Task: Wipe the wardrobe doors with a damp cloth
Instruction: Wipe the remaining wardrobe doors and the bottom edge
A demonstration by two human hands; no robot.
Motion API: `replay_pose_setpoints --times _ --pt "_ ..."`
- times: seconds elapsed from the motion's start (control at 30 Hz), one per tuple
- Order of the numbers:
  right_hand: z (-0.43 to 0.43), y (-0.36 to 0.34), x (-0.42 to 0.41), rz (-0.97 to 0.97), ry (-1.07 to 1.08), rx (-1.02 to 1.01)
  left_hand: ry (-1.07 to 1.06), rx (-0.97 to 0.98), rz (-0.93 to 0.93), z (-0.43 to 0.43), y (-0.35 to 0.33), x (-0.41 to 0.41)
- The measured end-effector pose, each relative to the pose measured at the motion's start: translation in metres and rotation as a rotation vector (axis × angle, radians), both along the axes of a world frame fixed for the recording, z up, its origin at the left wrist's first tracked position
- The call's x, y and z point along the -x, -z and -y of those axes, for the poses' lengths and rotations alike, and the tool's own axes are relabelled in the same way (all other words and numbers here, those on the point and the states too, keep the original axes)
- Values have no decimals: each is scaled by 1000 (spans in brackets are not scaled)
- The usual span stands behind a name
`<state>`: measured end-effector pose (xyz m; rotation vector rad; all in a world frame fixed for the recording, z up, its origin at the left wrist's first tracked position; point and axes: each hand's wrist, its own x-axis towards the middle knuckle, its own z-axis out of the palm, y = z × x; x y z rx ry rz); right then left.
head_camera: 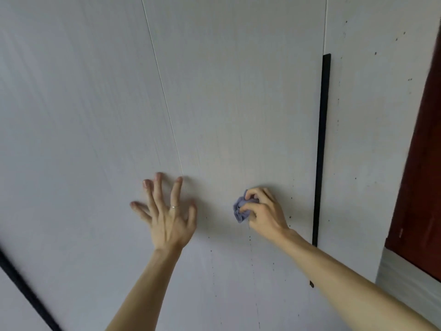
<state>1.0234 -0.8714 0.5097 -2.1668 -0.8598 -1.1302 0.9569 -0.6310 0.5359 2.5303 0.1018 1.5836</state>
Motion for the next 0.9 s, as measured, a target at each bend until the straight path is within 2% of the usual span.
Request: replay_pose_setpoints --times 0.07,0.17,0.23,0.33,0.53,0.63,0.77,0.9 --pt "5 -36 -8 38 18 -60 -7 -33 -7 22 -12 -6" --pt "18 -97 -26 104 66 -279 -8 -78 -48 52 -25 -20" --pt "29 -120 -36 145 73 -325 -42 -54 -91 66 -26 -28" --pt "40 -96 -42 181 32 -256 -106 -68 -106 69 -18 -37" --pt "73 27 -40 108 -78 -6 -141 -129 -143 60 -19 -41" --pt "92 5 -43 81 -99 69 -163 -124 -172 63 -19 -40" --pt "107 -77 -66 100 27 -228 -187 -115 -210 65 -16 -40" --pt "108 -95 -75 144 12 -312 -209 -113 -224 66 -17 -41"
